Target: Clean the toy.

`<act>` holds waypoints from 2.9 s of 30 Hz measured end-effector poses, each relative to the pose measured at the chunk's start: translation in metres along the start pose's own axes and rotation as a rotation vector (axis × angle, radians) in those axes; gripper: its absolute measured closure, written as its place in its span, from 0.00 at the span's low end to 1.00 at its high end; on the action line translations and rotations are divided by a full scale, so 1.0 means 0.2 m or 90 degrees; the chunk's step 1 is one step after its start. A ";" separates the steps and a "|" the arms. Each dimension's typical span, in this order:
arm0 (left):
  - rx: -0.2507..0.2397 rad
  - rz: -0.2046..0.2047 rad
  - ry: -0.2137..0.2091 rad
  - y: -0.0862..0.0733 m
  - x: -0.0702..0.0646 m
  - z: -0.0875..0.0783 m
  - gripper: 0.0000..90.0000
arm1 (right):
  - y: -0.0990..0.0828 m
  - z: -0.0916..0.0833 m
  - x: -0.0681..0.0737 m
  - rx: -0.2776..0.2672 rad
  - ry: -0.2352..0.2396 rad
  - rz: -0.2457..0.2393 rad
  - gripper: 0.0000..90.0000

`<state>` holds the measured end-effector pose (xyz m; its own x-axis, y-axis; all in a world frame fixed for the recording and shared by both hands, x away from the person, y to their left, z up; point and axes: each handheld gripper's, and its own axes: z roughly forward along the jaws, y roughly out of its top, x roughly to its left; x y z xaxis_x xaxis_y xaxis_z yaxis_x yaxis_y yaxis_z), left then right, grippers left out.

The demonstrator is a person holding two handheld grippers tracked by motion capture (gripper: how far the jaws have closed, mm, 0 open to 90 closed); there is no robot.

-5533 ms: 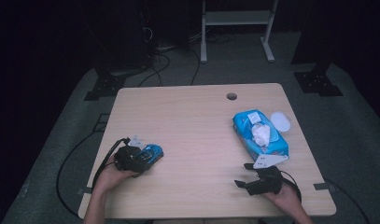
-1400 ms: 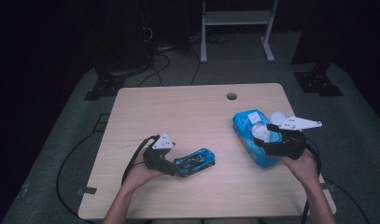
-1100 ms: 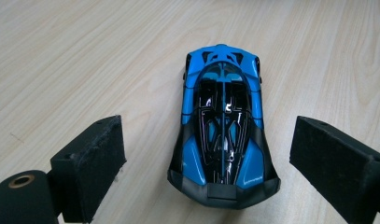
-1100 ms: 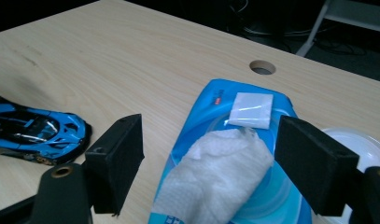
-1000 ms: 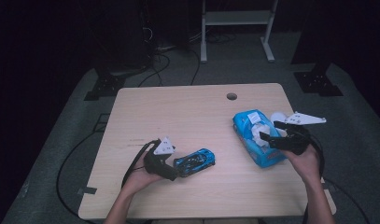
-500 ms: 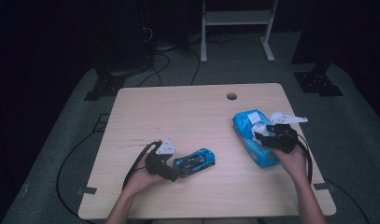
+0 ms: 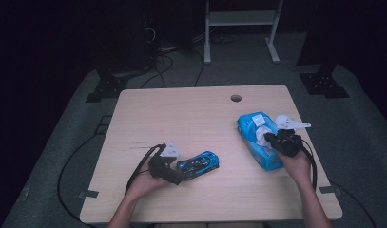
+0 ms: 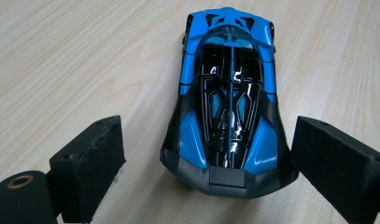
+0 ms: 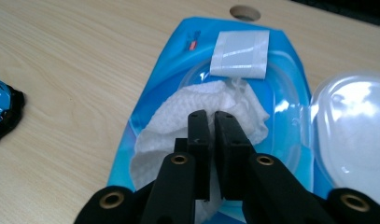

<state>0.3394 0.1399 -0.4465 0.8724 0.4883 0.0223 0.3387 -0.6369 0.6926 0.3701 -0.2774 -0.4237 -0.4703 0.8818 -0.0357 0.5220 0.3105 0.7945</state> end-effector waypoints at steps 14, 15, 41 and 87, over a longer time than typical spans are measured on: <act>-0.008 -0.001 -0.007 0.00 0.00 0.00 0.10 | 0.14 -0.23 0.09 -0.111 0.052 -0.015 0.96; -0.008 0.002 -0.008 0.00 0.00 0.00 0.10 | 0.17 -0.26 0.13 -0.119 0.077 -0.027 0.96; 0.010 0.015 -0.057 0.00 0.00 0.02 0.16 | 0.14 0.15 0.69 0.048 0.343 -0.093 0.84; 0.038 0.030 -0.056 -0.02 0.00 0.07 0.27 | 0.06 0.26 0.84 0.064 0.285 -0.161 0.89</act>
<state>0.3424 0.1336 -0.4590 0.9146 0.4042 -0.0106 0.3142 -0.6939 0.6479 0.3351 -0.1074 -0.4511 -0.8371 0.5435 0.0620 0.4087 0.5460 0.7313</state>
